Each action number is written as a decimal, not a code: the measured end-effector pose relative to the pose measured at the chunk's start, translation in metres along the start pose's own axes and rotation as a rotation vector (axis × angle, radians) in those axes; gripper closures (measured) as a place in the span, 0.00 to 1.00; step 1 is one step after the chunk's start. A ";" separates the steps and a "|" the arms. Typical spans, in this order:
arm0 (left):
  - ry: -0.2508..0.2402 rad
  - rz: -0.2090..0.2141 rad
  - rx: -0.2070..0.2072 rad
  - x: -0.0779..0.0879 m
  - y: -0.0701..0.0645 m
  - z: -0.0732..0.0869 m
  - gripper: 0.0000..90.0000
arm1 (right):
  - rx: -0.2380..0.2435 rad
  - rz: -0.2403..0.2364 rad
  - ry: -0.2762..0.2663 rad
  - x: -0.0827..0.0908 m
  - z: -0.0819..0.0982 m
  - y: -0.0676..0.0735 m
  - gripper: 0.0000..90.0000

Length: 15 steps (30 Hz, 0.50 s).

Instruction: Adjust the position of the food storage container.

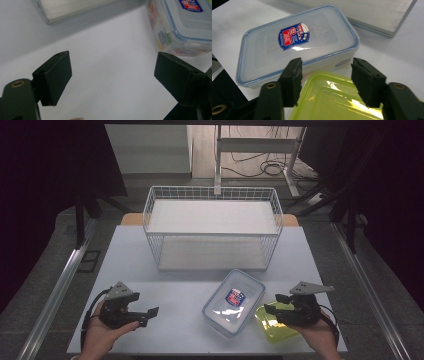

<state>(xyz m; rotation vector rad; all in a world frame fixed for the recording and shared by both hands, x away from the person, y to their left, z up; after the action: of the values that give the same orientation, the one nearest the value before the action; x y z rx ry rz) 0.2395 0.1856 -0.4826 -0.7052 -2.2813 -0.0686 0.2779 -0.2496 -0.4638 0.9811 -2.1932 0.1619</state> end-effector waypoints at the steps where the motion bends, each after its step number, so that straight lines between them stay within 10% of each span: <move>1: -0.002 0.003 -0.006 -0.001 -0.001 -0.002 0.16 | 0.005 -0.002 0.000 0.001 0.000 0.000 0.55; 9: 0.023 0.003 -0.008 -0.011 0.000 -0.002 0.16 | 0.076 -0.076 0.027 0.002 0.000 0.008 0.94; 15: 0.023 0.008 -0.011 -0.010 -0.002 0.000 0.16 | 0.152 -0.126 0.076 -0.003 0.001 0.025 0.99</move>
<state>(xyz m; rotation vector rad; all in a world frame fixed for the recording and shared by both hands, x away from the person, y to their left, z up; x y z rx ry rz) 0.2445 0.1787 -0.4890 -0.7154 -2.2582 -0.0849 0.2615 -0.2304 -0.4628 1.1740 -2.0669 0.3055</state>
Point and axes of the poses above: each handheld gripper's, and its own axes: x roughly backward along the jaws, z roughly out of its underside, y roughly to its left, the point moved 4 cm from there along -x, roughly forward along the jaws, and after that the axes turned 3 degrees about -z, right-handed, at the moved point
